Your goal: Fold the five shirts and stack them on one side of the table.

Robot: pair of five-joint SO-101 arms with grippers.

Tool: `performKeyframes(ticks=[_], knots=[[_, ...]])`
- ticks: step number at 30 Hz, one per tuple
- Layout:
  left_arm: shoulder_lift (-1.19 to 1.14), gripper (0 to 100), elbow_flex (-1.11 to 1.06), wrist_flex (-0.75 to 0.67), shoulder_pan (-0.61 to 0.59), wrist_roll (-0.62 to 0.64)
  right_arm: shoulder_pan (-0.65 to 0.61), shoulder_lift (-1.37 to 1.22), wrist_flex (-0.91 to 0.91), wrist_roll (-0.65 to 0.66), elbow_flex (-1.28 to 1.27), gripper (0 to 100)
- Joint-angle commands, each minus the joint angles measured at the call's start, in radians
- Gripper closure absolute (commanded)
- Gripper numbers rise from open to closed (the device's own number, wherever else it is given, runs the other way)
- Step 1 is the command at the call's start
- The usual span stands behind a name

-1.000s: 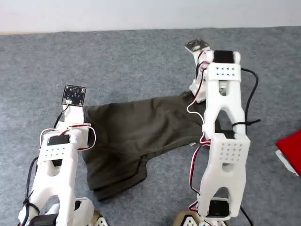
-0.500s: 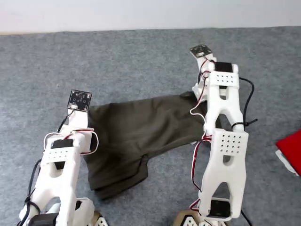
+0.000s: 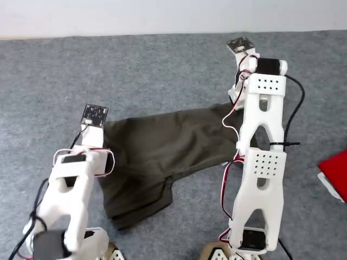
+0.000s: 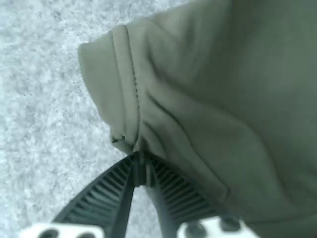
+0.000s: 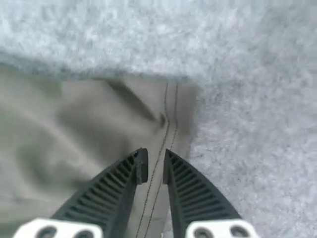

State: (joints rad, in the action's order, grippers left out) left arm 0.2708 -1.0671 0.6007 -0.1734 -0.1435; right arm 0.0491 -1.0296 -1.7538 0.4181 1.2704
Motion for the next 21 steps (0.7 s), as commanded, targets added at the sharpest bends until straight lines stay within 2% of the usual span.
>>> performKeyframes(ticks=[1,5,8,21], knots=[[-0.040,100,0.081,0.049,0.003,-0.006,0.036,0.047,-0.044,-0.026,-0.002,92.6],[-0.054,100,0.094,0.058,0.003,-0.003,0.036,0.051,-0.044,-0.034,-0.095,92.7],[-0.054,100,0.094,0.058,0.003,-0.003,0.031,0.044,-0.028,-0.097,-0.095,92.6],[-0.058,100,0.096,0.058,0.003,-0.005,0.008,0.039,0.255,-0.132,-0.103,92.7]])
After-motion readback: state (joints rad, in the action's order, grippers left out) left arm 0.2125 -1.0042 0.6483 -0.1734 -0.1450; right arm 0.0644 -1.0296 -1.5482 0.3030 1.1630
